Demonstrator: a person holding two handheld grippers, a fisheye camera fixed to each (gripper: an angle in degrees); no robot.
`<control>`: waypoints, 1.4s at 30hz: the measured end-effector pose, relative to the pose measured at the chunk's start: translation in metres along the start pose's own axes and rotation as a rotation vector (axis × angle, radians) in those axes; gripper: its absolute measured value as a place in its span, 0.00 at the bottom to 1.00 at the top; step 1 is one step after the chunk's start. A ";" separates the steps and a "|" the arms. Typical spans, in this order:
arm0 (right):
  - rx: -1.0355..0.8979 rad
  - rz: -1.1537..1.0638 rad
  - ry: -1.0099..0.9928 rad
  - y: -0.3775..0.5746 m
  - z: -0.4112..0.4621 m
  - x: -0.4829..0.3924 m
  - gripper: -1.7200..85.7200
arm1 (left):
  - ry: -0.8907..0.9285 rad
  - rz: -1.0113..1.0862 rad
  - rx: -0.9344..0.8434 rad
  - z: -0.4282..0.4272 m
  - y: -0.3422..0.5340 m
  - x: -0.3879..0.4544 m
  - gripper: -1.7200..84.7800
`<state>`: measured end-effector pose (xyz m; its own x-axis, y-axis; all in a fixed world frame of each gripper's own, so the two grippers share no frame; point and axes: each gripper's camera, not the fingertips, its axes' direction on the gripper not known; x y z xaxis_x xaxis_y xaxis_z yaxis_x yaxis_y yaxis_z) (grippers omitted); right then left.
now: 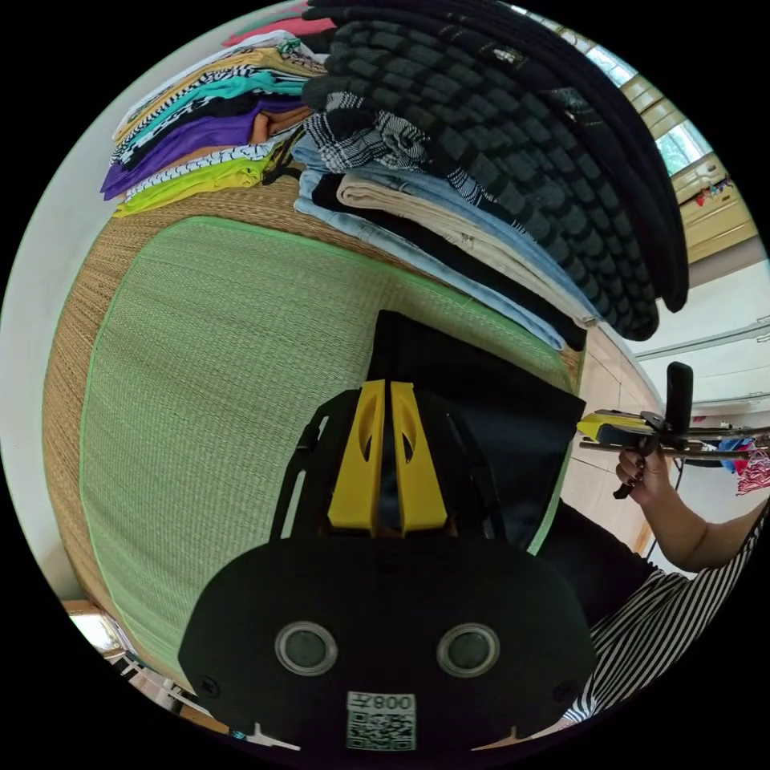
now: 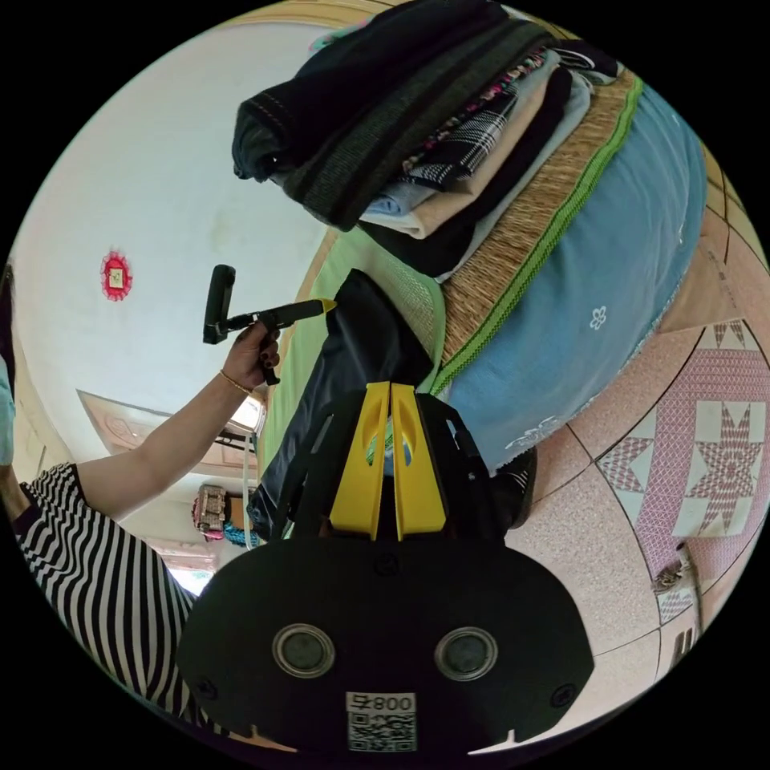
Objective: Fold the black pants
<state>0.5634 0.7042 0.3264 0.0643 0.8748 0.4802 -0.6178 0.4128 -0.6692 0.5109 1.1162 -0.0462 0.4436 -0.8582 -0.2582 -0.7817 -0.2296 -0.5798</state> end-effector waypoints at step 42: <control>-0.218 -0.377 0.307 0.012 0.185 -0.068 0.02 | 0.154 -0.052 0.016 -0.175 0.251 0.140 0.06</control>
<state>0.4067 0.6028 0.3903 0.4973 0.6760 0.5438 -0.3322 0.7274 -0.6005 0.2999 0.8585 -0.0928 0.4094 -0.9061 -0.1066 -0.7518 -0.2688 -0.6021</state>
